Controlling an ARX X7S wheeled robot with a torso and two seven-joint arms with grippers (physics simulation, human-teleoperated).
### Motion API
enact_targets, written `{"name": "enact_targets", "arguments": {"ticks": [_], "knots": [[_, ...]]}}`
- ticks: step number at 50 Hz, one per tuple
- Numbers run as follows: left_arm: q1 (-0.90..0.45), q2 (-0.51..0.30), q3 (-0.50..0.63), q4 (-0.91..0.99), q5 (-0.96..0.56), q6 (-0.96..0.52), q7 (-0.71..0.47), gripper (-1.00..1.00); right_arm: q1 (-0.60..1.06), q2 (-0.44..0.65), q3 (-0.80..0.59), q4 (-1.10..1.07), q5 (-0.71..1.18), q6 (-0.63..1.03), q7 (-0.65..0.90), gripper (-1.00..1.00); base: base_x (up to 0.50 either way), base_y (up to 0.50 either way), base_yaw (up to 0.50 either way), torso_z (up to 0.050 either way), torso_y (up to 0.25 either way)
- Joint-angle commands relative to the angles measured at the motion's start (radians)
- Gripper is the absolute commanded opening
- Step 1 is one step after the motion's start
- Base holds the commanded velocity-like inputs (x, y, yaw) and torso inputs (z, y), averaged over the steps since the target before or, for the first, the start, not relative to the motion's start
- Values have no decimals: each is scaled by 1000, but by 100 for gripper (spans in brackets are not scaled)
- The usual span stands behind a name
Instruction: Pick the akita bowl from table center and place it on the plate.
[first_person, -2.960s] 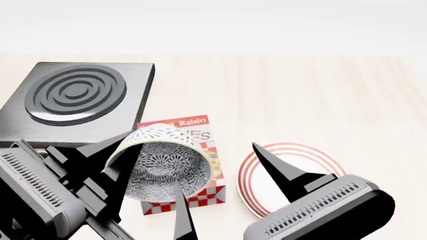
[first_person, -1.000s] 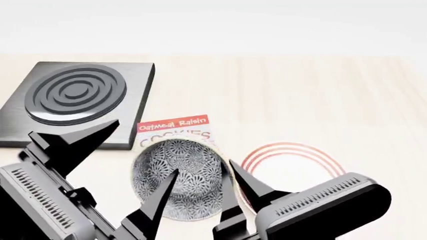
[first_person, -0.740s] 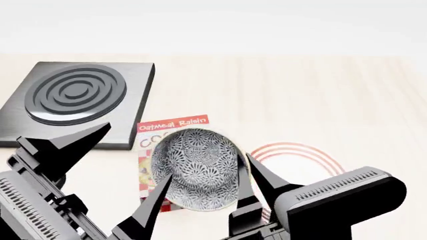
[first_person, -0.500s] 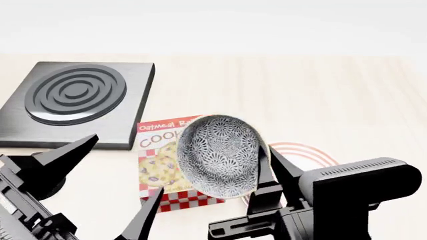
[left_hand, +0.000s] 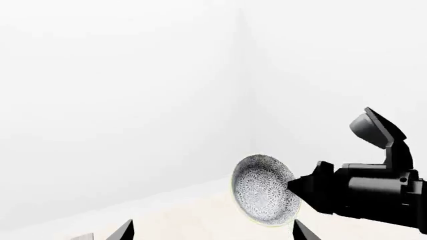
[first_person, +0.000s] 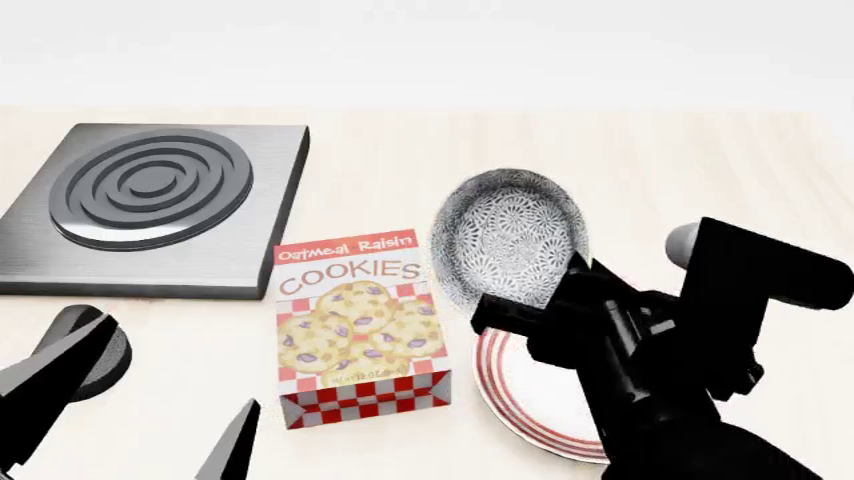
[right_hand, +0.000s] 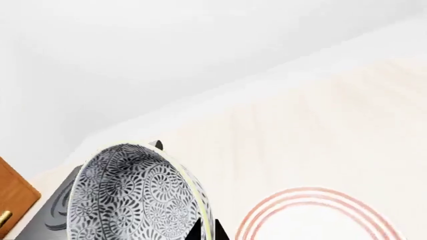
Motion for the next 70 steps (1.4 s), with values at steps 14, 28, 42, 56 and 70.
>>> {"name": "enact_targets", "arguments": {"ticks": [14,28,42,56,70], "knots": [[59,16,-73,-22,-46,52,-8,100,283,-168,47,419,140,92,88,-100,0,0,0,0,1],[62,17,-75,-26,-44,54,-18,100,418,-262,114,707,142,-7,300,-100,0,0,0,0,1],[66,27,-60,-44,-22,62,-12,100,487,-307,127,873,162,-17,362,-100,0,0,0,0,0],[60,23,-65,-41,-32,61,-17,100,440,-322,166,859,179,-74,428,-100,0,0,0,0,1],[58,22,-61,-39,-33,59,-19,100,396,-306,197,808,196,-103,486,-100,0,0,0,0,1]]}}
